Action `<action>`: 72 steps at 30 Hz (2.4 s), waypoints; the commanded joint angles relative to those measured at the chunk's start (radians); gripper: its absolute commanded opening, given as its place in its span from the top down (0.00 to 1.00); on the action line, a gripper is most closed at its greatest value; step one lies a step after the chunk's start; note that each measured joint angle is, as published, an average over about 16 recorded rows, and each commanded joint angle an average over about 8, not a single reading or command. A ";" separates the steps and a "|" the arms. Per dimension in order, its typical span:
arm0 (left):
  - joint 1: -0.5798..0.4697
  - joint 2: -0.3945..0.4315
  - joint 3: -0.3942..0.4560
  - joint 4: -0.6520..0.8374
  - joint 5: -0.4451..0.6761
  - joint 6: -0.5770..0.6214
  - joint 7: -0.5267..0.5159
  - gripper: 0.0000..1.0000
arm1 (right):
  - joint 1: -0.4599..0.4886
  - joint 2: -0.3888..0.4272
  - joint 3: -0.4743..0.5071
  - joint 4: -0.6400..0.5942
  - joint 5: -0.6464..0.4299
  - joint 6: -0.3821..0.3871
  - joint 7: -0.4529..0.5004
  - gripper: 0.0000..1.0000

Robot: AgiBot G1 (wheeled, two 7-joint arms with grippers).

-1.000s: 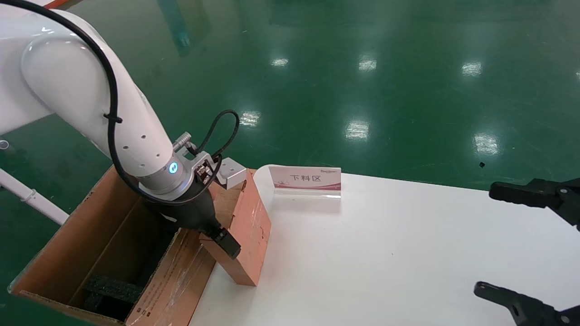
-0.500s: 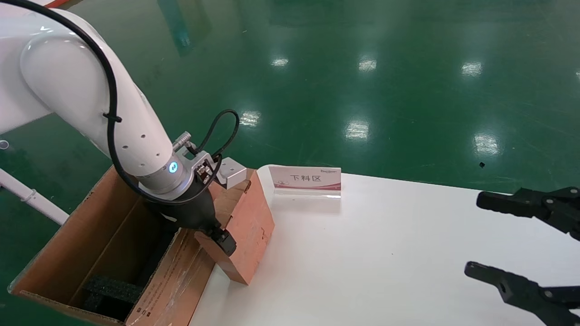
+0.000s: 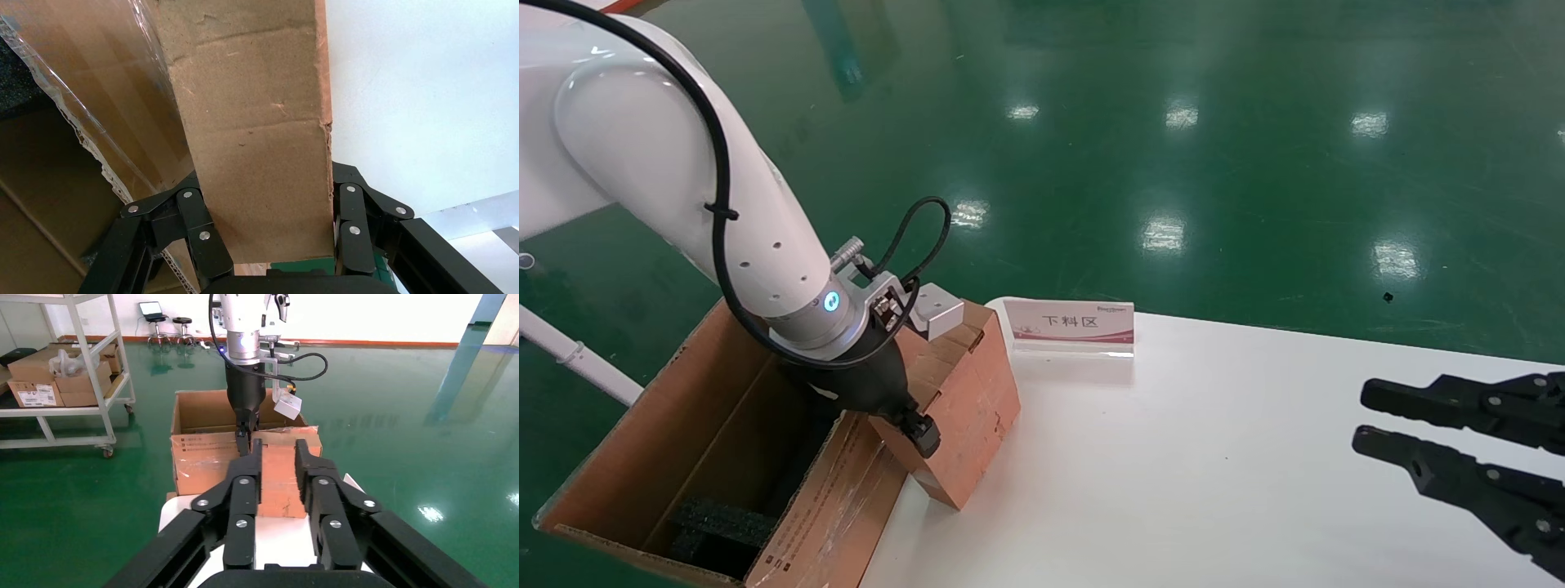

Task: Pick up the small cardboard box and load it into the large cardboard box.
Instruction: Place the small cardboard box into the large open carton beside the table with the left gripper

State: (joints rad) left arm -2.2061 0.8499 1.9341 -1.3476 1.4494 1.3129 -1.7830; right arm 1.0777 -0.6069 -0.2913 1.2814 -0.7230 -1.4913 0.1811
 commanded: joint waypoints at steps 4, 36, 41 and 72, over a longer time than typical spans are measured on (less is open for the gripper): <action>-0.010 -0.014 -0.010 0.006 -0.012 -0.002 0.030 1.00 | 0.000 0.000 0.000 0.000 0.000 0.000 0.000 1.00; -0.612 -0.291 -0.077 0.002 -0.056 0.278 0.216 1.00 | 0.001 0.001 -0.002 -0.001 0.001 0.000 -0.001 1.00; -0.661 -0.323 0.056 0.009 -0.056 0.287 0.212 1.00 | 0.001 0.001 -0.002 -0.001 0.001 0.001 -0.001 1.00; -0.683 -0.484 0.286 0.025 0.068 0.284 0.216 1.00 | 0.001 0.001 -0.003 -0.001 0.002 0.001 -0.002 1.00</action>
State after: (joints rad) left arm -2.8892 0.3660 2.2205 -1.3224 1.5178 1.5965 -1.5667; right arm 1.0786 -0.6056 -0.2947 1.2804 -0.7208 -1.4900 0.1792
